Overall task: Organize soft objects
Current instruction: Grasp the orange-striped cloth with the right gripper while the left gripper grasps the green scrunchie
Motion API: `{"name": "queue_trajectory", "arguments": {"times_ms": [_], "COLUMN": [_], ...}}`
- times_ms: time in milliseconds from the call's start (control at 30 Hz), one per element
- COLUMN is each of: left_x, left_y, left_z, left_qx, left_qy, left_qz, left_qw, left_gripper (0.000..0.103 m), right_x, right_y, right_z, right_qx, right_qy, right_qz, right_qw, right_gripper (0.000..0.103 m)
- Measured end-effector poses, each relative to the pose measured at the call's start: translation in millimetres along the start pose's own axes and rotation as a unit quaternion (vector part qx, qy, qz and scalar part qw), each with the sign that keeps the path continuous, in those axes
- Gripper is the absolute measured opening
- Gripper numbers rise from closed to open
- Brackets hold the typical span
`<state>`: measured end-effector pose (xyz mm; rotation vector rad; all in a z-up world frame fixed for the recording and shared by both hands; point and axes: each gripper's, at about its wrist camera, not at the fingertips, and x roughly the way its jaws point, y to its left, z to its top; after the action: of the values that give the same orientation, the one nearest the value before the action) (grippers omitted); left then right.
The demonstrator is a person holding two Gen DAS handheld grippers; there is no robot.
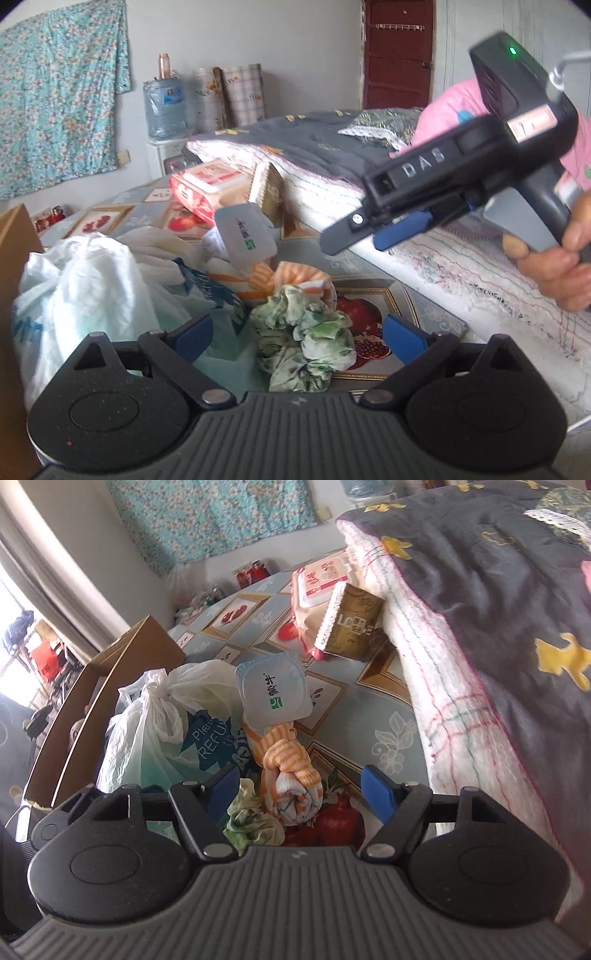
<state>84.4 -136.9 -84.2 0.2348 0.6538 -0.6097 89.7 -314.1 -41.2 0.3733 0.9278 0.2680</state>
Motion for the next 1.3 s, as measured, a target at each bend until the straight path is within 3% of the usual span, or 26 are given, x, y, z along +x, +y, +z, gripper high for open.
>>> {"name": "queue_trajectory", "arguments": {"times_ms": [233,400,500,567,633,733,1100,1300], "left_x": [26.0,37.7,41.6,41.5,40.7,38.1,28.5,32.5], "left_y": [-6.9,-4.1,-0.4,-0.3,-0.1,1.2,14.6,18.9], "left_z": [-1.4,-2.3,-3.3,-3.9,-4.0,-3.9,-7.5,-8.8], "left_qx": [0.022,0.001,-0.015,-0.020,-0.022,-0.035,-0.111,-0.136], "left_qy": [0.029,0.050,0.058,0.059,0.059,0.061,0.072,0.083], "left_qz": [-0.012,-0.010,-0.012,-0.009,-0.009,-0.011,-0.005,-0.012], "left_qw": [0.9993,0.9987,0.9981,0.9980,0.9980,0.9974,0.9912,0.9872], "left_gripper": [0.078,0.062,0.053,0.047,0.033,0.028,0.026,0.028], "right_x": [45.5,78.2,91.1,93.7,90.6,83.7,48.1,51.8], "right_y": [7.0,13.5,13.3,11.9,10.8,6.3,-18.7,-17.0], "right_z": [23.8,34.9,37.0,36.6,36.5,34.0,1.0,-11.0], "right_qx": [-0.059,-0.094,-0.093,-0.083,-0.079,-0.070,0.007,0.028], "right_qy": [0.054,0.092,0.112,0.117,0.115,0.116,0.143,0.143], "right_qz": [0.020,0.027,0.033,0.041,0.041,0.031,0.029,0.033], "right_qw": [0.997,0.991,0.989,0.989,0.989,0.990,0.989,0.989], "right_gripper": [0.064,0.053,0.041,0.039,0.038,0.037,0.038,0.040]}}
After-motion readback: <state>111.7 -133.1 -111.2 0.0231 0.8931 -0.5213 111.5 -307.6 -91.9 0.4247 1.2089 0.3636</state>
